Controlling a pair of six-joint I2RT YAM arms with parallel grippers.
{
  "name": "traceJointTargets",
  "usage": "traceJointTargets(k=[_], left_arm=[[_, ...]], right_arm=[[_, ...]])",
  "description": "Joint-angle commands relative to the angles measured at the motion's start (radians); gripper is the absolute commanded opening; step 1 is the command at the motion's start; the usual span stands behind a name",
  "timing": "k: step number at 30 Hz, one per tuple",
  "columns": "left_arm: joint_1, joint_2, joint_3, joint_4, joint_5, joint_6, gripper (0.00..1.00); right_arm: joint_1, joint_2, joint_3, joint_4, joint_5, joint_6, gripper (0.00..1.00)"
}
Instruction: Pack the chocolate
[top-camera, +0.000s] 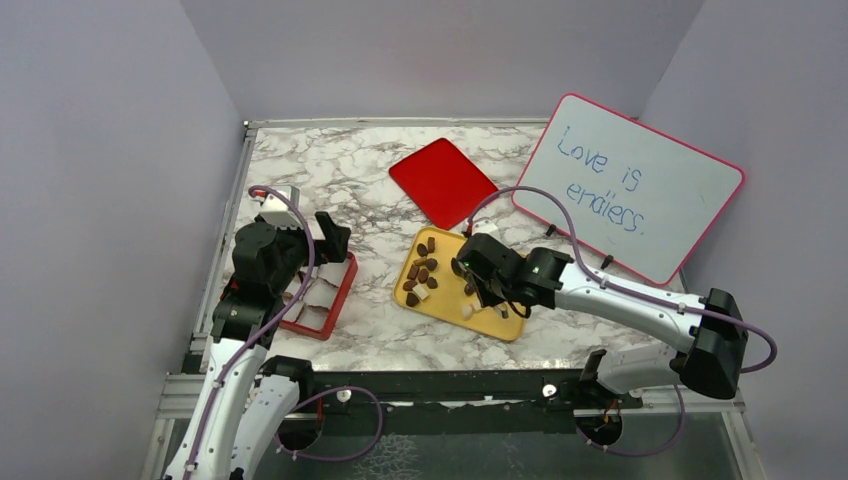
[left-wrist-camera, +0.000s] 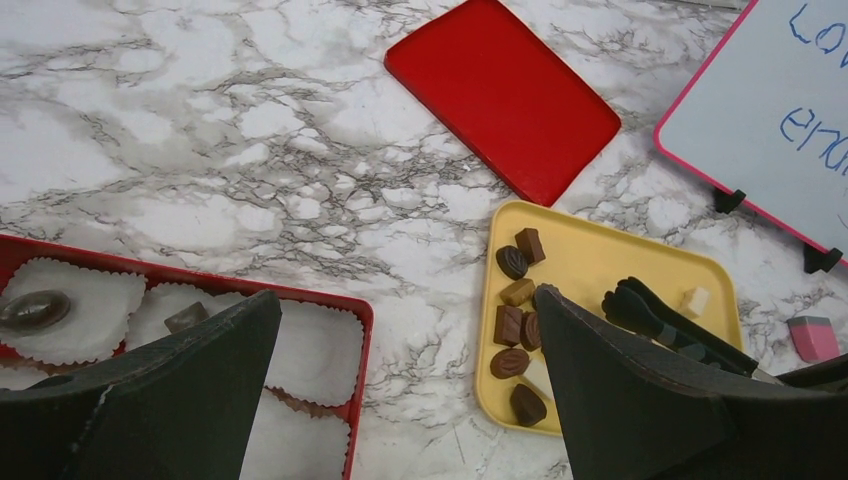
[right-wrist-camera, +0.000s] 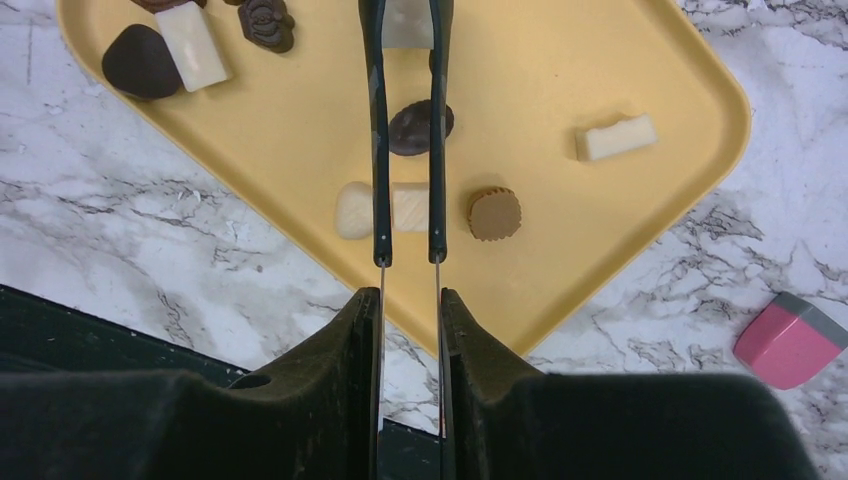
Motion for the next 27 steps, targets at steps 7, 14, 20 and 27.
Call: traceJointTargets(k=[7,14,20,27], left_arm=[[-0.003,-0.056,0.032,-0.022,-0.157,-0.021,0.99],[-0.004,-0.101,0.129,-0.08,-0.279,-0.039,0.99],[-0.003,-0.14,0.21,-0.131,-0.326,-0.052,0.99],[-0.003,-0.192,0.255,-0.143,-0.364,-0.064,0.99]], right_arm=[[-0.004,-0.028,0.059,0.198,-0.121,-0.115,0.27],[-0.004,0.064,0.156,0.298,-0.239,-0.155,0.26],[0.01,0.154,0.241,0.373,-0.309,-0.166,0.26],[0.046,0.27,0.334,0.433,-0.327,-0.188,0.26]])
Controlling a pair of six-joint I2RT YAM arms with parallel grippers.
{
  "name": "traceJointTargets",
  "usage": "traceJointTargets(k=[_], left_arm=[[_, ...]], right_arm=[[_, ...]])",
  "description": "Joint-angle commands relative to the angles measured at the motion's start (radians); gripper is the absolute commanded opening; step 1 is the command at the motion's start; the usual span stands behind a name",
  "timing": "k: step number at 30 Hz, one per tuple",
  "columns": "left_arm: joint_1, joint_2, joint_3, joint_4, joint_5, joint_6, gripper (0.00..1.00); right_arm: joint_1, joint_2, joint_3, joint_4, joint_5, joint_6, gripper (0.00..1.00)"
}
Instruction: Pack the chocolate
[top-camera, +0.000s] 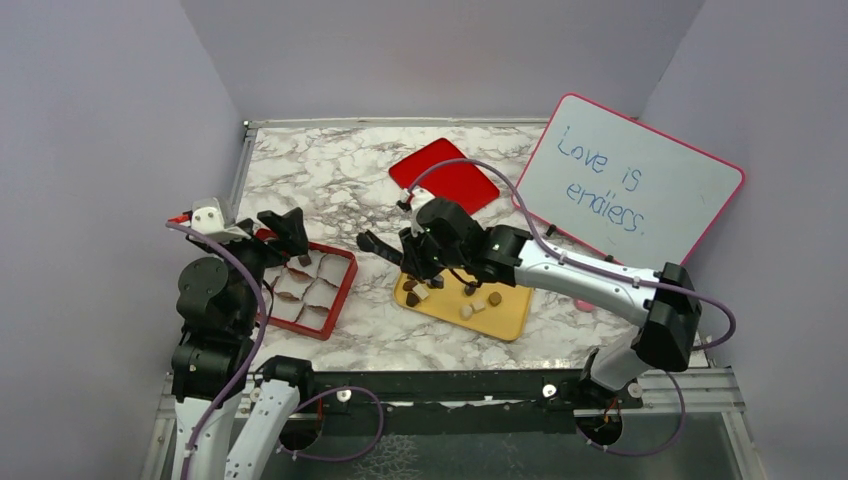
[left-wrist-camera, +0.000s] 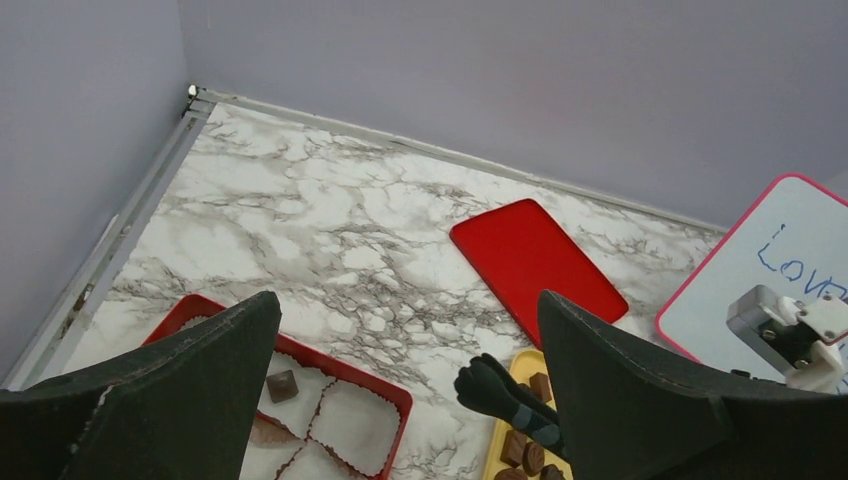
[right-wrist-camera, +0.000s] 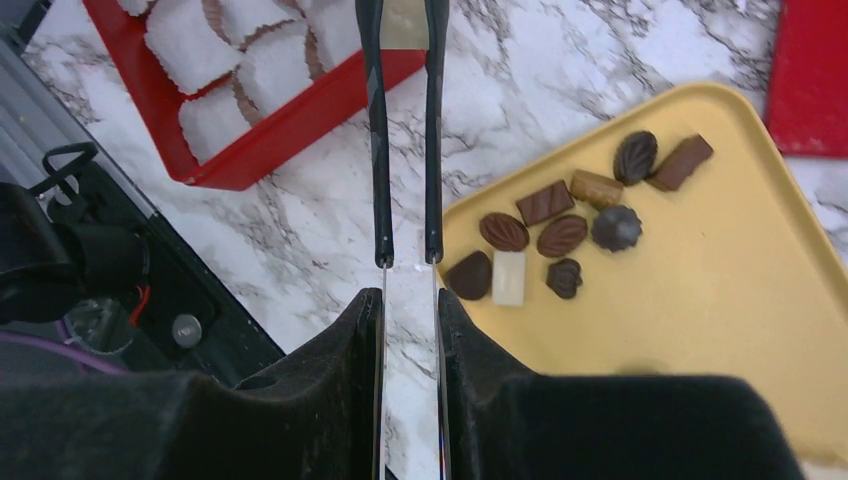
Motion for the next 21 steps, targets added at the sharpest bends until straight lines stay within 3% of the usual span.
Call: traceJointTargets(k=[1,21], left_arm=[[-0.003,-0.036,0.032,-0.024,-0.066,-0.021,0.99],[-0.004,-0.063,0.058,-0.029,-0.154,0.029,0.99]], right_arm=[[0.032,0.067,0.079,0.094,-0.042,-0.033,0.26],[0.161,0.454,0.439,-0.063,0.157,-0.105,0.3]])
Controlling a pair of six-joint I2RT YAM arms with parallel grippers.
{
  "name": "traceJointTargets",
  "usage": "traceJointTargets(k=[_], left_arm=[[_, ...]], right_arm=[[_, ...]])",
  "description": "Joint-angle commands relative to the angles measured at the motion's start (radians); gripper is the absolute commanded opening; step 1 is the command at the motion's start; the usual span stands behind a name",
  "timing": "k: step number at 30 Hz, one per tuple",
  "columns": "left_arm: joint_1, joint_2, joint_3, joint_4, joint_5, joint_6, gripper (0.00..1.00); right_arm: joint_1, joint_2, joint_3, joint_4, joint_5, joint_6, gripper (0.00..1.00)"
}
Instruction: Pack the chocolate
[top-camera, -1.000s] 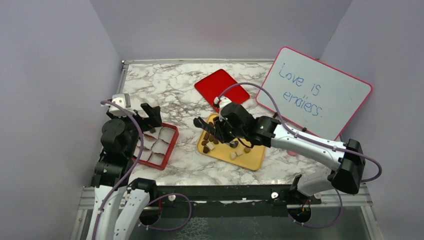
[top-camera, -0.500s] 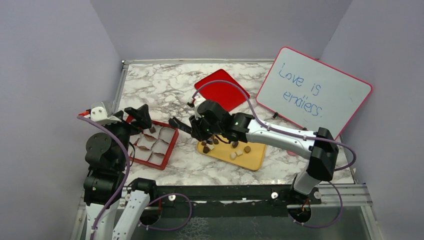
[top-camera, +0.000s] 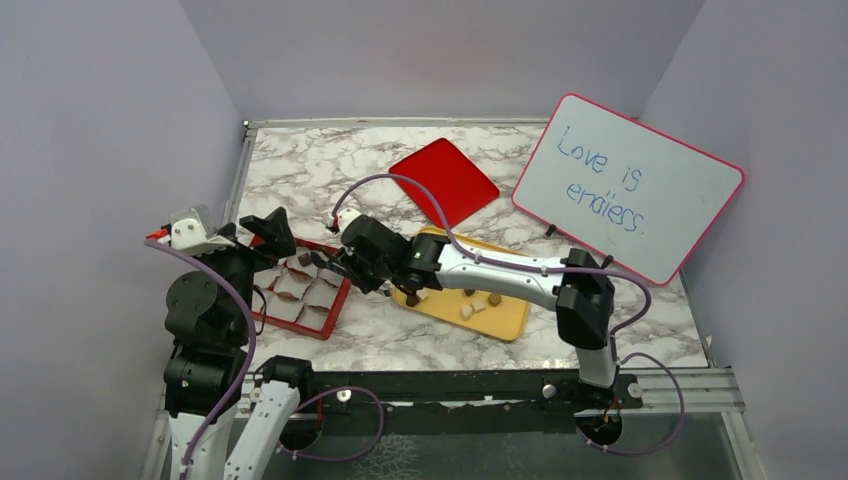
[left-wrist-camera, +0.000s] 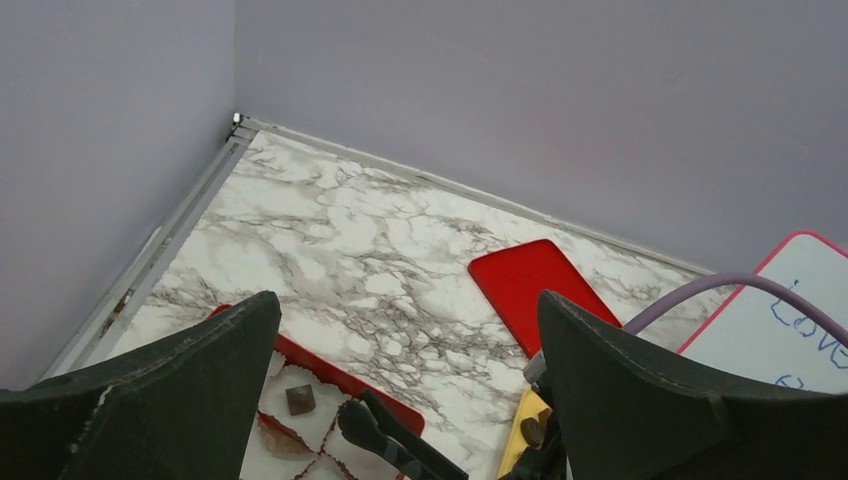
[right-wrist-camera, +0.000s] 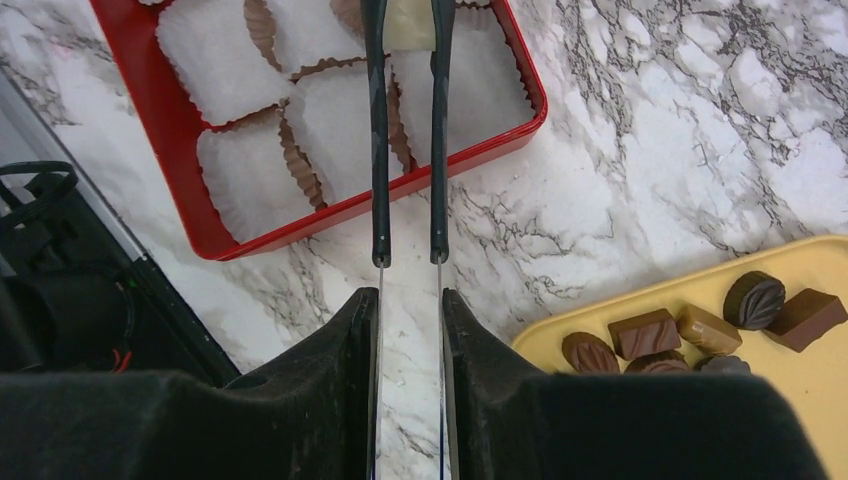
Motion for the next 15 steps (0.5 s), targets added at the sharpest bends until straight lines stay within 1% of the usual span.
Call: traceJointTargets(k=[1,7,15], left_arm=[[-0.005,-0.015,0.025,-0.01,-0.062,0.039,0.99],[-0.01,-0.008,0.026,-0.01,-0.082,0.05,0.99],[-0.009,-0.003,-0.003,-0.004,-0.095,0.06,0.99]], right_arm=[[0.015,0.056,0.078,-0.072,0.099,-0.018,0.3],[0.028,0.112,0.145,-0.151,0.15,-0.026,0.32],[0.037,0.108,0.153,-0.161,0.15,-0.025,0.35]])
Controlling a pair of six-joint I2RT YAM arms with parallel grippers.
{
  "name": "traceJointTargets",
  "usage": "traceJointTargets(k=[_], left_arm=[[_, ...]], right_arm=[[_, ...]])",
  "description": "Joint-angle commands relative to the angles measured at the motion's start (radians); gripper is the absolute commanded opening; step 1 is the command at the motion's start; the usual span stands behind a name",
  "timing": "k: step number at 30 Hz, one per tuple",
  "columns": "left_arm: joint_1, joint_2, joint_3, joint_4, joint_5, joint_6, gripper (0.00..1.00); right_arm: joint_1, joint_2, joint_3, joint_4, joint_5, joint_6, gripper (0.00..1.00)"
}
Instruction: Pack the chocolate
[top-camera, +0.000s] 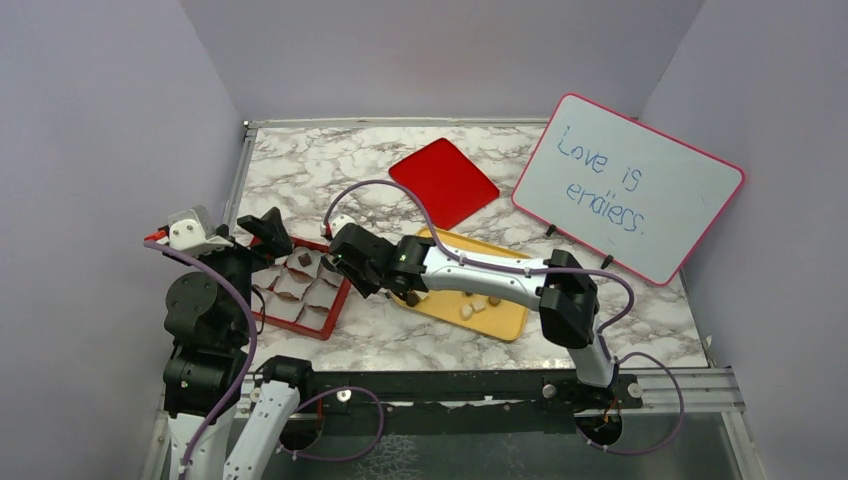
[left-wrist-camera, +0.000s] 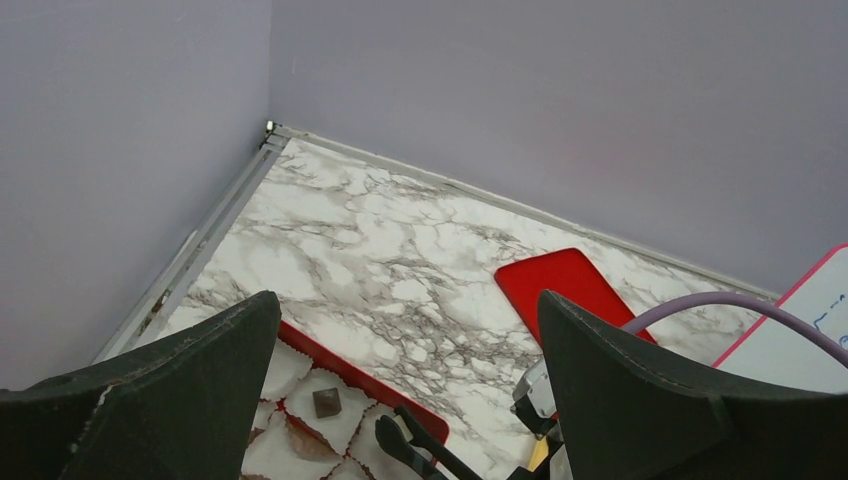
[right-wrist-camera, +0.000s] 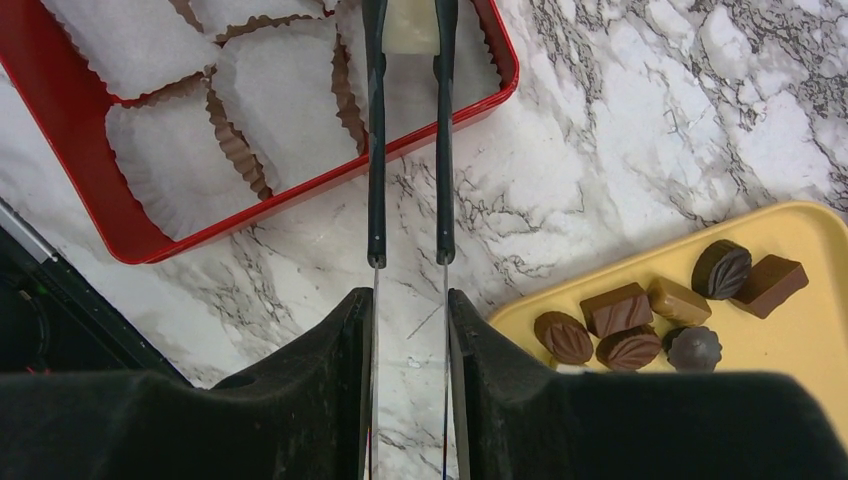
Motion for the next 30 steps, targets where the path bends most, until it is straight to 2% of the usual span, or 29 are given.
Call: traceJointTargets(k=[1,8,16,25,30], left_arm=[[-0.002,0.003,-0.005,-0.001,-0.028,0.02,0.99],[-0.002,0.011,-0.001,0.004,-0.02,0.021,0.99],[-0.003,0.015,-0.017,0.005,-0.01,0.022,0.99],[-0.003,0.04,-0.045,0.016,0.032,0.012,0.99],[-0.002,0.065,-0.036,0.02,0.093,0.005,0.99]], right_arm=[[0.014,0.003,0.04,-0.026,0.046,-0.01,0.36],[0.019,0.002,0.048,-0.04,0.049,-0.01,0.41],[0.022,-0.024,0.046,-0.028,0.008,-0.009,0.39],[0.022,-0.131,0.009,-0.04,-0.044,-0.011,0.36],[0.022,-0.247,-0.091,-0.024,-0.067,0.007,0.37]])
